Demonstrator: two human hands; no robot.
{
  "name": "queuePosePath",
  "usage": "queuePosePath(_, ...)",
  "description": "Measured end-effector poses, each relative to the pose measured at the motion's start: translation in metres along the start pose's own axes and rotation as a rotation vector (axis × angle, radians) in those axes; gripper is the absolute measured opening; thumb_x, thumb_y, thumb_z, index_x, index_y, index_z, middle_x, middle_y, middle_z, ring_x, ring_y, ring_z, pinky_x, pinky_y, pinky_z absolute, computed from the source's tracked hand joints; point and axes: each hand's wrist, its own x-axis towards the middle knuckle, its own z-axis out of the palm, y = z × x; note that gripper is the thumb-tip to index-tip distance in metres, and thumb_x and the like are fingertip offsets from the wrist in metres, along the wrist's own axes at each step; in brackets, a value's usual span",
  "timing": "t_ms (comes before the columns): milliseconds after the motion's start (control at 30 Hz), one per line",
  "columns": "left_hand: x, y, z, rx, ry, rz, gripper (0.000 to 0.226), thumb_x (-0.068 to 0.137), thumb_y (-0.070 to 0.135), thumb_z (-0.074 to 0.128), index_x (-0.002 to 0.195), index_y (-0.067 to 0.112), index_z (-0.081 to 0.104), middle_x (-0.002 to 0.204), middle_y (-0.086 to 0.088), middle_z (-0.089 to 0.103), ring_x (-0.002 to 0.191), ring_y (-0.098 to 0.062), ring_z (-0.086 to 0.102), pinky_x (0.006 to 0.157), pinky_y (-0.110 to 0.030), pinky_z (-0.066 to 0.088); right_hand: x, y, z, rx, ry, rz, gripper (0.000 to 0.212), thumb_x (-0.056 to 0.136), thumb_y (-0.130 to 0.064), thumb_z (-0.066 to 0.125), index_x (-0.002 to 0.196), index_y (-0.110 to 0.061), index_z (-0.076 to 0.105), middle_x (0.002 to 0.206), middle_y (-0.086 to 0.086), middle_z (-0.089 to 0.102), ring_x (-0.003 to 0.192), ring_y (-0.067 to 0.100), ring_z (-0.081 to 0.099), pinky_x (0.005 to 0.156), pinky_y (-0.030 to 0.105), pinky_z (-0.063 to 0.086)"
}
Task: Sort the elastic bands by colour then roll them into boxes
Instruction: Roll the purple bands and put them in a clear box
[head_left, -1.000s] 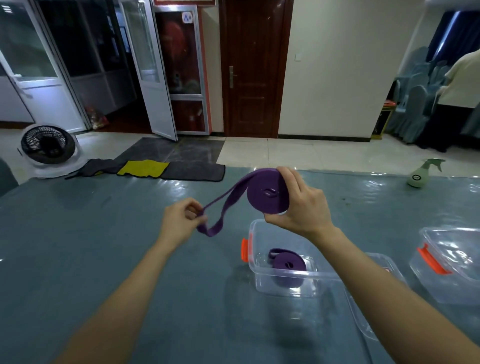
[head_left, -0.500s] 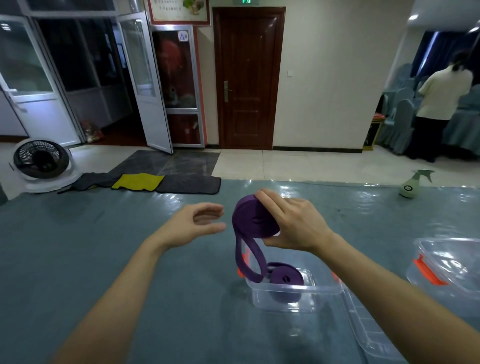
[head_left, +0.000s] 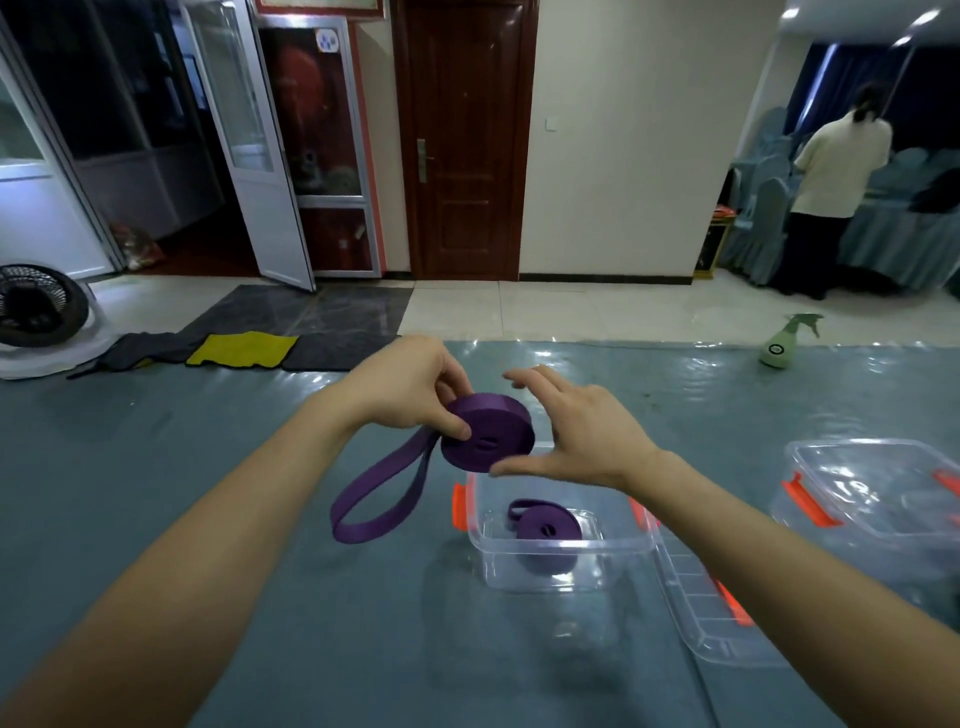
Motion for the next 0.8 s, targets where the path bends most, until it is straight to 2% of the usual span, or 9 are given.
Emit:
queuePosePath(67, 0.002, 0.012, -0.001, 0.324, -0.016, 0.044, 0.034, 0.07, 0.047, 0.096, 0.098, 0.032, 0.086, 0.075, 0.02, 0.078, 0.071, 0.002, 0.073, 0.071, -0.035, 0.065, 0.009, -0.004, -0.006, 0.159, -0.116, 0.142, 0.103, 0.067, -0.095, 0.071, 0.148, -0.033, 0.056, 0.13, -0.016, 0.071, 0.083, 0.003, 0.068, 0.088, 0.035, 0.061)
queuePosePath(133, 0.005, 0.024, -0.001, 0.518, -0.041, 0.09, 0.037, 0.068, 0.053, 0.094, 0.098, 0.034, 0.085, 0.069, 0.021, 0.071, 0.067, 0.002, 0.066, 0.059, -0.028, 0.054, 0.019, -0.011, -0.005, 0.361, -0.282, 0.233, 0.089, 0.065, -0.083, 0.084, 0.136, -0.032, 0.068, 0.118, -0.018, 0.076, 0.061, 0.003, 0.072, 0.072, 0.037, 0.065)
queuePosePath(200, 0.007, 0.029, 0.0, 0.584, -0.073, 0.128, 0.035, 0.067, 0.054, 0.094, 0.095, 0.035, 0.084, 0.064, 0.024, 0.063, 0.065, 0.002, 0.06, 0.054, -0.024, 0.041, 0.025, -0.02, 0.003, 0.438, -0.393, 0.223, 0.062, 0.071, -0.067, 0.091, 0.115, -0.025, 0.078, 0.1, -0.011, 0.081, 0.051, 0.012, 0.074, 0.06, 0.037, 0.065)
queuePosePath(300, 0.007, 0.028, -0.001, 0.57, -0.085, 0.131, 0.037, 0.067, 0.057, 0.093, 0.096, 0.036, 0.084, 0.063, 0.025, 0.063, 0.066, 0.003, 0.061, 0.056, -0.026, 0.046, 0.026, -0.025, 0.014, 0.487, -0.386, 0.24, 0.035, 0.081, -0.05, 0.092, 0.091, -0.018, 0.08, 0.075, 0.002, 0.08, 0.052, 0.017, 0.075, 0.054, 0.036, 0.063)
queuePosePath(367, 0.002, 0.021, -0.003, 0.433, -0.087, 0.093, 0.04, 0.068, 0.058, 0.095, 0.1, 0.036, 0.085, 0.071, 0.025, 0.072, 0.072, 0.002, 0.069, 0.065, -0.03, 0.058, 0.023, -0.021, 0.015, 0.552, -0.352, 0.253, 0.032, 0.081, -0.049, 0.091, 0.088, -0.02, 0.08, 0.072, 0.003, 0.079, 0.053, 0.019, 0.076, 0.051, 0.031, 0.06)
queuePosePath(433, -0.008, 0.006, -0.005, 0.106, -0.098, 0.035, 0.038, 0.07, 0.047, 0.1, 0.103, 0.034, 0.087, 0.083, 0.02, 0.081, 0.082, 0.0, 0.078, 0.079, -0.031, 0.065, 0.017, -0.015, 0.012, 0.665, -0.315, 0.276, 0.033, 0.077, -0.053, 0.091, 0.091, -0.024, 0.083, 0.074, 0.005, 0.08, 0.055, 0.022, 0.077, 0.055, 0.036, 0.063)
queuePosePath(500, -0.02, -0.013, -0.004, -0.207, -0.053, -0.013, 0.039, 0.072, 0.032, 0.103, 0.108, 0.028, 0.088, 0.093, 0.011, 0.085, 0.091, -0.007, 0.082, 0.087, -0.029, 0.067, 0.011, -0.01, 0.009, 0.808, -0.255, 0.312, 0.036, 0.075, -0.053, 0.093, 0.097, -0.026, 0.085, 0.079, 0.007, 0.081, 0.058, 0.028, 0.078, 0.06, 0.044, 0.067)
queuePosePath(567, -0.034, -0.031, 0.002, -0.431, 0.044, -0.037, 0.041, 0.072, 0.023, 0.103, 0.11, 0.024, 0.088, 0.099, 0.003, 0.086, 0.097, -0.015, 0.083, 0.089, -0.027, 0.066, 0.007, -0.007, 0.006, 0.95, -0.184, 0.346, 0.036, 0.075, -0.047, 0.096, 0.101, -0.024, 0.086, 0.082, 0.009, 0.082, 0.06, 0.034, 0.077, 0.06, 0.042, 0.066)
queuePosePath(800, -0.047, -0.04, 0.036, -0.765, 0.249, -0.046, 0.044, 0.066, 0.023, 0.1, 0.108, 0.02, 0.088, 0.105, -0.008, 0.085, 0.104, -0.024, 0.083, 0.088, -0.025, 0.064, -0.005, -0.013, 0.021, 1.319, 0.012, 0.419, 0.034, 0.082, -0.03, 0.093, 0.109, -0.011, 0.084, 0.092, 0.022, 0.08, 0.054, 0.03, 0.07, 0.058, 0.034, 0.063)
